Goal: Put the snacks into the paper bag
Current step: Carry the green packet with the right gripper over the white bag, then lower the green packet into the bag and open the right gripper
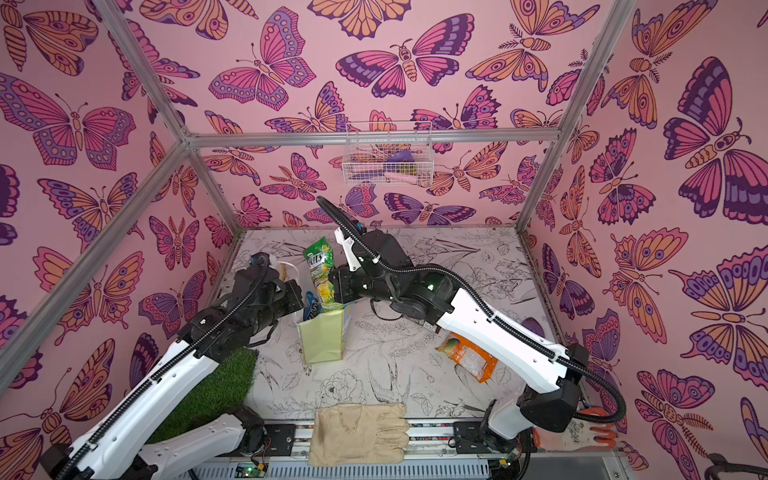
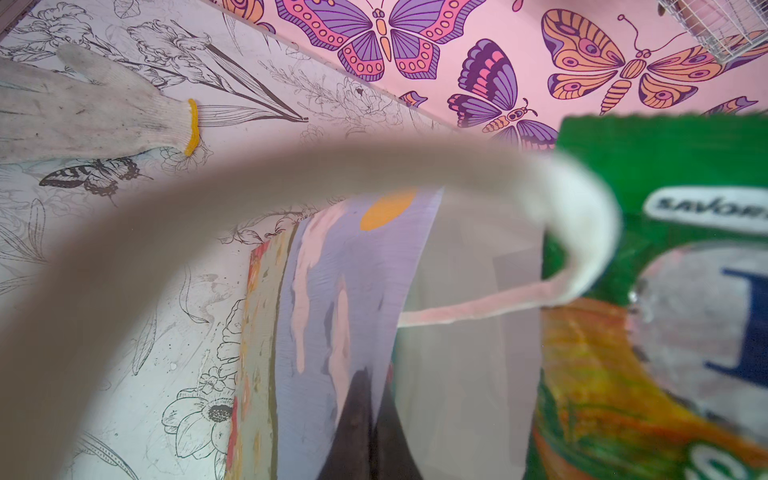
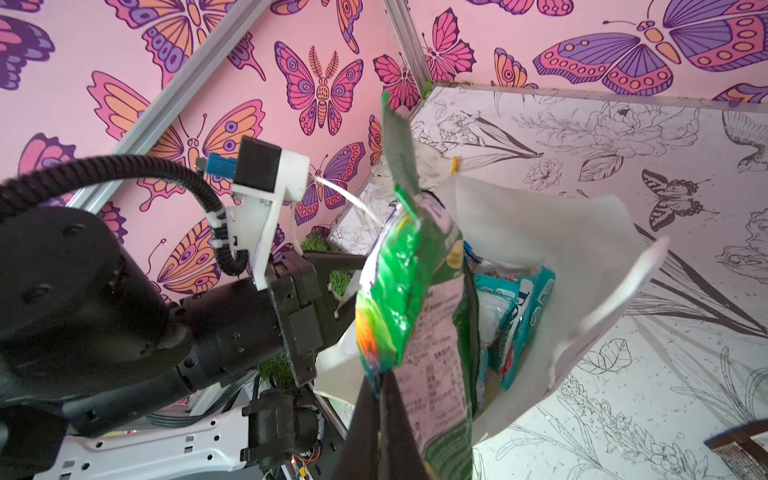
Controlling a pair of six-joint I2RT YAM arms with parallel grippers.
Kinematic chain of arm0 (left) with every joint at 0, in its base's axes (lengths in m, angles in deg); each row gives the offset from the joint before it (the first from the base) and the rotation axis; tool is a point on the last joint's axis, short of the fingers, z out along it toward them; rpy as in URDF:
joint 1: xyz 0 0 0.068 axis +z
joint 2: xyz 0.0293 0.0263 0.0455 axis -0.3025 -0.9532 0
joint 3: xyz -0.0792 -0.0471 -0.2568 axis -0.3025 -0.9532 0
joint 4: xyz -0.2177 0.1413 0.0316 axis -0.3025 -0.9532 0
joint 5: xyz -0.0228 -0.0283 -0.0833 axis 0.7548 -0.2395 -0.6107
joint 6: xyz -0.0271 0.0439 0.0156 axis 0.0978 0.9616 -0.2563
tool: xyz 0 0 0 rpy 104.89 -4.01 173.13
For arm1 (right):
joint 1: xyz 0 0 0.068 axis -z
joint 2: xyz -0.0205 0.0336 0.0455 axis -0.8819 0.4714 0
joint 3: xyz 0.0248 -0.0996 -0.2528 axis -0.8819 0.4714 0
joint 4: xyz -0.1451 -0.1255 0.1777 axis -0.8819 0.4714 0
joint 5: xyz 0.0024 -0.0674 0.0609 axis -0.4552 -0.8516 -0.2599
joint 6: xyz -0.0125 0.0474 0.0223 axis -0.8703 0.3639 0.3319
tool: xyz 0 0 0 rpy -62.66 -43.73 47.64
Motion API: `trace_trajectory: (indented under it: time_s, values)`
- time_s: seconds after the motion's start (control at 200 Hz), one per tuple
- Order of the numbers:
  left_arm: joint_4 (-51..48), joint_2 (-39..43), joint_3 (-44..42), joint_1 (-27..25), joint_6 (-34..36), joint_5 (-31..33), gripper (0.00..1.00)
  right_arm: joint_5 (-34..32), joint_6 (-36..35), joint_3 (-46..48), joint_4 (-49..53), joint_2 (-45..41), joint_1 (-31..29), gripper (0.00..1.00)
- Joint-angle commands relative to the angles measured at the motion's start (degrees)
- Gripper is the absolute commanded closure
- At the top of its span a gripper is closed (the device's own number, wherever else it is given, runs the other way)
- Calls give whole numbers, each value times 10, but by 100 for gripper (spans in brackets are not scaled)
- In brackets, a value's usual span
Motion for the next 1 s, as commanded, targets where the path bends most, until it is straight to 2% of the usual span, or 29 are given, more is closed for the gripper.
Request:
trace_trajectory:
  time_s: [0.0,0.3,0.906,0.991]
  values:
    - [23,2,13,-4,-6,6,100,-3,-22,-26,20,4,-7,100]
    - [23,-1,13,-6,-6,9,100,-7,-26,-42,62,25,-8,100]
    - [23,2,9,-7,-5,12,100,-26,-22,-76,81,51,-10,100]
    - [23,2,9,-7,-5,12,100,-21,-21,-75,77,49,-10,90]
